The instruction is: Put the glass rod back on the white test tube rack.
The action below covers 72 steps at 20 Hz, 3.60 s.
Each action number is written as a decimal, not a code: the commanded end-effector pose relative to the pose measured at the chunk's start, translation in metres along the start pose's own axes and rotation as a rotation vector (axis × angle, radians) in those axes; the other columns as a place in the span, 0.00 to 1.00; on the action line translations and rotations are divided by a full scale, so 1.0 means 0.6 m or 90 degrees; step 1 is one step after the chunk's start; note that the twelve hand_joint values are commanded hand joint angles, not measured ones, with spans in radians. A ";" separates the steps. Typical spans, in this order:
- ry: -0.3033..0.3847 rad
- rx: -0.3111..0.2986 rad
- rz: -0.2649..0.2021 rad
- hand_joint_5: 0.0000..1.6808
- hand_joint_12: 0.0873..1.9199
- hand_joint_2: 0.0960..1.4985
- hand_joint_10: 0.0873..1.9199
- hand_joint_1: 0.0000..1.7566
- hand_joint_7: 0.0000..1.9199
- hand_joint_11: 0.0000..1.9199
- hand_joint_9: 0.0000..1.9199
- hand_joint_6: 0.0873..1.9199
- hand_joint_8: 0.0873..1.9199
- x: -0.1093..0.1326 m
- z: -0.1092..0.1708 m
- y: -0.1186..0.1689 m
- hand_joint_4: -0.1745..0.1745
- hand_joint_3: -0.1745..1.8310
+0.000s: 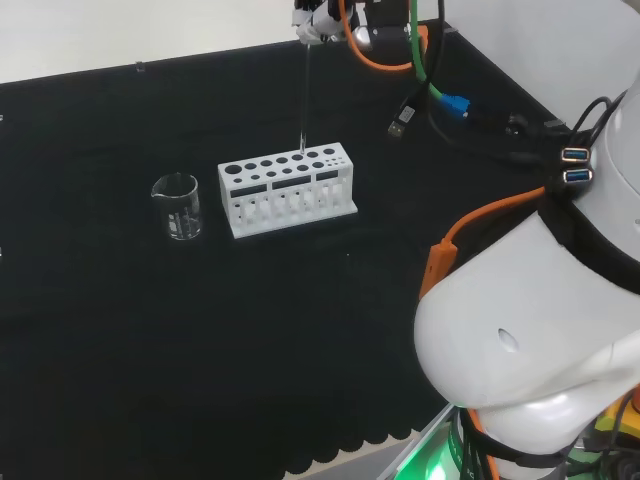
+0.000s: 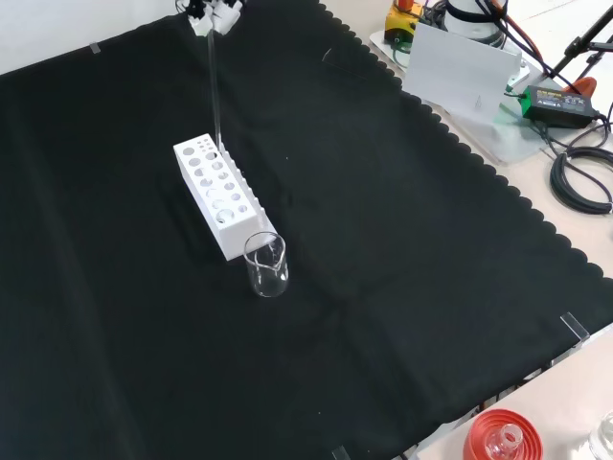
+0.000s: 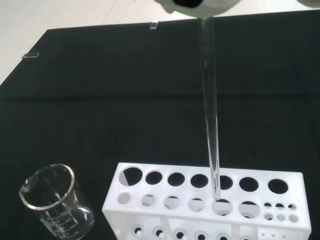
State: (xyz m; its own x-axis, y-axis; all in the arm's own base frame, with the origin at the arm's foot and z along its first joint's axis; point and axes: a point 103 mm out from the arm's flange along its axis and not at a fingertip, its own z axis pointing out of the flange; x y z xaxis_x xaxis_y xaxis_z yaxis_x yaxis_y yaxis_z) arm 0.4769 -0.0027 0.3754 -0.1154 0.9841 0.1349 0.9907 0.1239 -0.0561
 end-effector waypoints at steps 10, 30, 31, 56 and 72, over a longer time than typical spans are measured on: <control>0.035 0.013 -0.018 0.63 0.42 0.69 0.29 0.74 0.61 0.79 0.87 0.28 0.49 0.004 0.027 0.022 0.00 0.09; 0.011 0.007 0.012 0.63 0.42 0.69 0.29 0.74 0.61 0.79 0.87 0.28 0.49 -0.041 0.028 0.023 0.00 0.09; 0.013 0.006 0.013 0.63 0.42 0.69 0.29 0.74 0.61 0.79 0.87 0.28 0.49 -0.040 0.026 0.023 0.00 0.09; 0.037 0.008 0.004 0.63 0.42 0.69 0.29 0.74 0.61 0.79 0.87 0.28 0.49 -0.011 0.030 0.029 0.00 0.09; 0.005 0.051 0.003 0.63 0.42 0.69 0.29 0.74 0.61 0.79 0.87 0.27 0.49 -0.017 0.087 0.029 0.00 0.09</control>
State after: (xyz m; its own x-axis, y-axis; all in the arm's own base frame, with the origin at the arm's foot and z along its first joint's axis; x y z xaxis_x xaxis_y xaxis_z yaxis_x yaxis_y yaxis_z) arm 0.4921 -0.0052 0.3297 -0.1067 0.9804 0.1659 0.9851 0.1268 -0.1158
